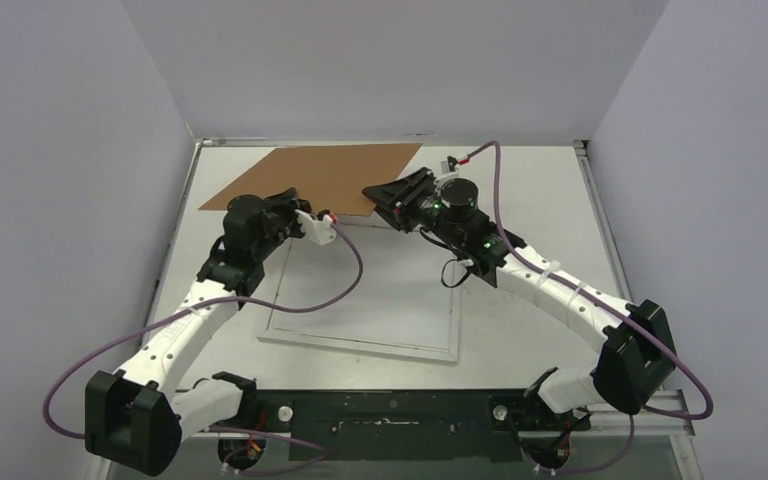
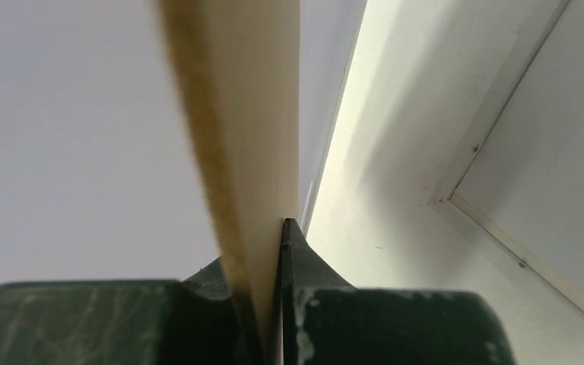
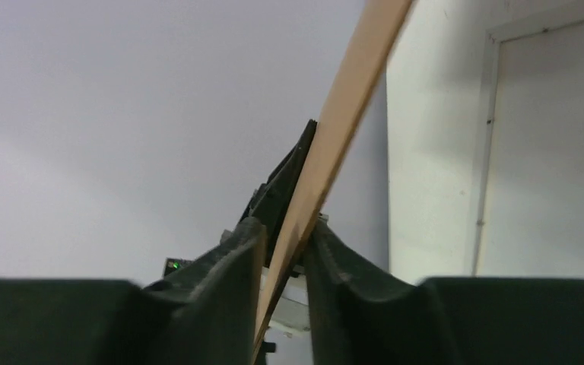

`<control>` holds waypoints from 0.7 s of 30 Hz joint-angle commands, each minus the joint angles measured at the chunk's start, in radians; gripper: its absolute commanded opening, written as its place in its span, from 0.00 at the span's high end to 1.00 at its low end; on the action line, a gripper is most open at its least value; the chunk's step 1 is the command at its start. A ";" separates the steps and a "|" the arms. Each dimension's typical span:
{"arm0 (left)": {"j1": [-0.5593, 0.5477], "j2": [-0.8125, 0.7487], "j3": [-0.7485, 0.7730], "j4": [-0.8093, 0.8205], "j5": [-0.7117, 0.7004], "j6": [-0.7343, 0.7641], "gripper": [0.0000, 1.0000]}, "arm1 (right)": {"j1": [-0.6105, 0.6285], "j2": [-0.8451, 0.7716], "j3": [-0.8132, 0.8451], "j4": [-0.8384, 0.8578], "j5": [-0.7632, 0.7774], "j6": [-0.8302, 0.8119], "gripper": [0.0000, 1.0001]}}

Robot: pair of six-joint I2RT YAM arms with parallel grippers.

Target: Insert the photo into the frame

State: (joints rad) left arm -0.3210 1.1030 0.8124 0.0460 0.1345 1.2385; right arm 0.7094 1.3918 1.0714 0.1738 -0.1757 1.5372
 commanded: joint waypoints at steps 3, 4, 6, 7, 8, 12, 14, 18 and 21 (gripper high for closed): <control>0.026 0.005 0.060 0.134 -0.169 -0.069 1.00 | -0.037 -0.024 0.267 -0.272 -0.052 -0.357 0.50; 0.038 0.007 0.073 0.128 -0.182 -0.085 1.00 | -0.053 -0.033 0.292 -0.357 -0.035 -0.409 0.46; 0.069 0.014 0.104 0.100 -0.201 -0.123 1.00 | -0.107 -0.070 0.298 -0.481 -0.029 -0.481 0.33; 0.083 0.018 0.115 0.083 -0.210 -0.138 1.00 | -0.141 -0.097 0.291 -0.523 -0.029 -0.506 0.30; 0.097 0.020 0.124 0.070 -0.216 -0.148 1.00 | -0.177 -0.132 0.278 -0.555 -0.031 -0.533 0.28; 0.149 0.018 0.149 0.045 -0.224 -0.184 1.00 | -0.298 -0.192 0.260 -0.728 0.015 -0.672 0.25; 0.162 0.018 0.169 0.024 -0.232 -0.203 1.00 | -0.327 -0.193 0.255 -0.802 0.078 -0.761 0.25; 0.203 0.023 0.214 -0.042 -0.210 -0.273 1.00 | -0.346 -0.127 0.221 -0.900 0.172 -0.918 0.28; 0.246 0.044 0.236 -0.116 -0.183 -0.302 1.00 | -0.348 -0.078 0.172 -0.899 0.197 -0.979 0.32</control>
State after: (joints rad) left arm -0.1207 1.1439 0.9558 -0.0818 -0.0689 1.0039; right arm 0.3668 1.2442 1.3060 -0.6254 -0.0643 0.7254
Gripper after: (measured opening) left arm 0.023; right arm 0.702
